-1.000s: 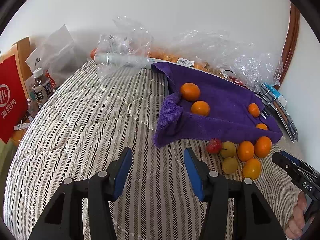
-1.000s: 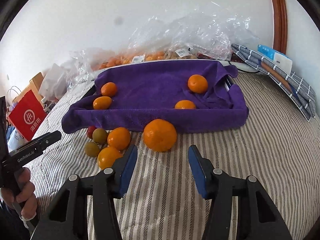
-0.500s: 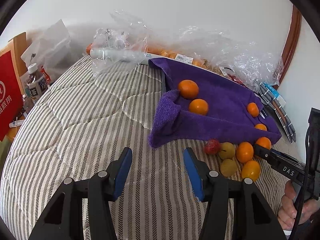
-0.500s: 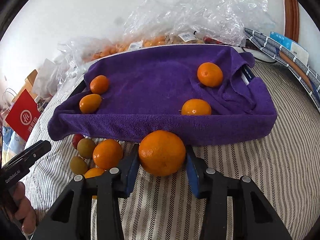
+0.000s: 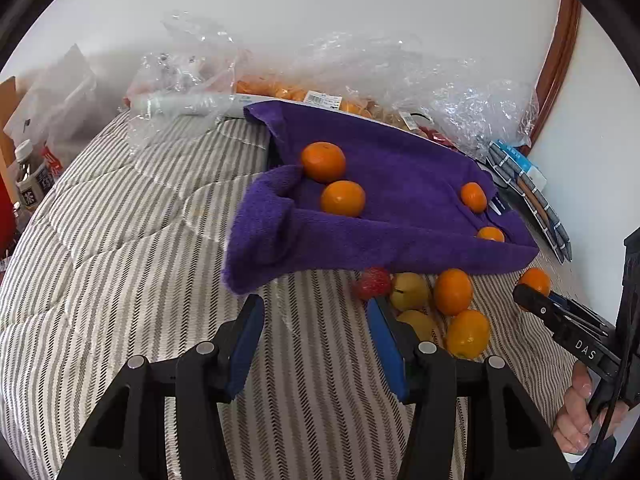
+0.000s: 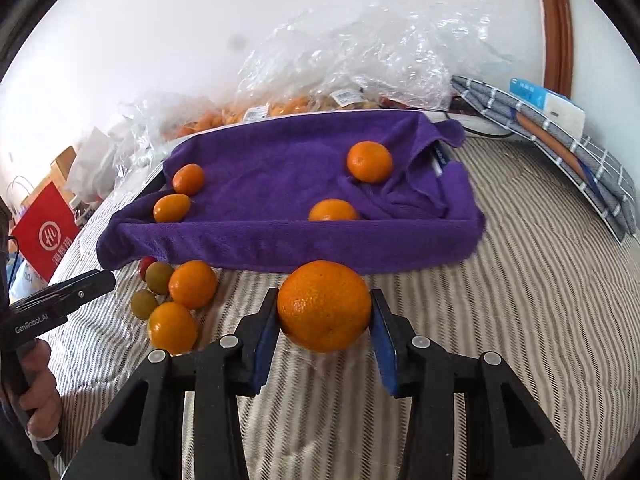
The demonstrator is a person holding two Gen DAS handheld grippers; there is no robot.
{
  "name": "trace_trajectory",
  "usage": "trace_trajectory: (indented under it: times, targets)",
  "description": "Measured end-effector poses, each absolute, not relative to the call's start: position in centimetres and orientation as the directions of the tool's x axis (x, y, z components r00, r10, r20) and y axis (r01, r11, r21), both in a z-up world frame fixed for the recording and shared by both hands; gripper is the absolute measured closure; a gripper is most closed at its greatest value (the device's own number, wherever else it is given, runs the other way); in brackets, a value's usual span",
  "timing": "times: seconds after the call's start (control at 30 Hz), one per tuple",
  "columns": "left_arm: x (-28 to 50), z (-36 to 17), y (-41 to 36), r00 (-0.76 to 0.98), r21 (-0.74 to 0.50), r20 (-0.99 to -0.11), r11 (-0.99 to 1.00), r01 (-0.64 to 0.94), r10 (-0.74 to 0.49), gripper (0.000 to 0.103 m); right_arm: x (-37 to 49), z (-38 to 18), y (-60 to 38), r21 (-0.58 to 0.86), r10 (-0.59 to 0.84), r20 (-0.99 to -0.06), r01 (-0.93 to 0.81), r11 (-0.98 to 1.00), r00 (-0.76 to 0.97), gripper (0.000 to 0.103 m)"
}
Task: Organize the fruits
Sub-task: 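Grasp a large orange with the right tool while the left tool grasps a red fruit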
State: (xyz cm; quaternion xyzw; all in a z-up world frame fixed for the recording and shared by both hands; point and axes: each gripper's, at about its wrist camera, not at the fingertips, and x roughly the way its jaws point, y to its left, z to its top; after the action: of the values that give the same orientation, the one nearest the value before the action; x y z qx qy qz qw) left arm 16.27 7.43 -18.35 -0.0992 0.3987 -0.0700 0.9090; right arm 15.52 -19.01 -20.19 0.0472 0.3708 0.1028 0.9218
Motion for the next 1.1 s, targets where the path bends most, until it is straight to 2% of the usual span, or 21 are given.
trace_trajectory:
  times: [0.13,0.27,0.5,0.6,0.63,0.67,0.83,1.1]
  targets:
    - [17.4,-18.9,5.7,0.644,-0.170,-0.745,0.983,0.073,-0.177,0.052,15.2,-20.2,-20.2,0.194,0.234,-0.665,-0.139,0.971,0.709,0.060]
    - [18.1,-18.9,4.7,0.637,-0.171,-0.745,0.980,0.103,-0.197,0.052,15.6,-20.6,-21.0,0.275,0.309,-0.659,-0.162,0.948,0.686,0.060]
    - [19.7,-19.0,3.0,0.632,-0.151,-0.752,0.982,0.112,-0.188,0.058,15.7,-20.7,-20.6,0.287,0.339,-0.656,-0.193,0.938,0.674,0.060]
    - [19.9,-19.0,2.3,0.636,-0.121,-0.754,0.986,0.110,-0.164,0.070,15.7,-20.7,-20.7,0.297,0.345,-0.653,-0.192,0.936,0.675,0.060]
    - [19.9,-19.0,2.3,0.633,-0.132,-0.753,0.984,0.122,-0.179,0.077,15.8,-20.7,-20.7,0.296,0.345,-0.655,-0.191,0.936,0.673,0.060]
    - [19.8,-19.0,2.5,0.632,-0.143,-0.752,0.982,0.126,-0.191,0.080,15.8,-20.7,-20.6,0.295,0.343,-0.656,-0.190,0.936,0.672,0.060]
    - [19.2,-18.6,3.8,0.659,-0.213,-0.715,0.971,0.112,-0.233,0.080,15.8,-20.7,-20.8,0.303,0.347,-0.654,-0.187,0.934,0.672,0.060]
    - [18.9,-18.3,4.7,0.693,-0.246,-0.684,0.966,0.075,-0.228,0.080,15.7,-20.6,-20.9,0.305,0.342,-0.649,-0.179,0.935,0.679,0.060]
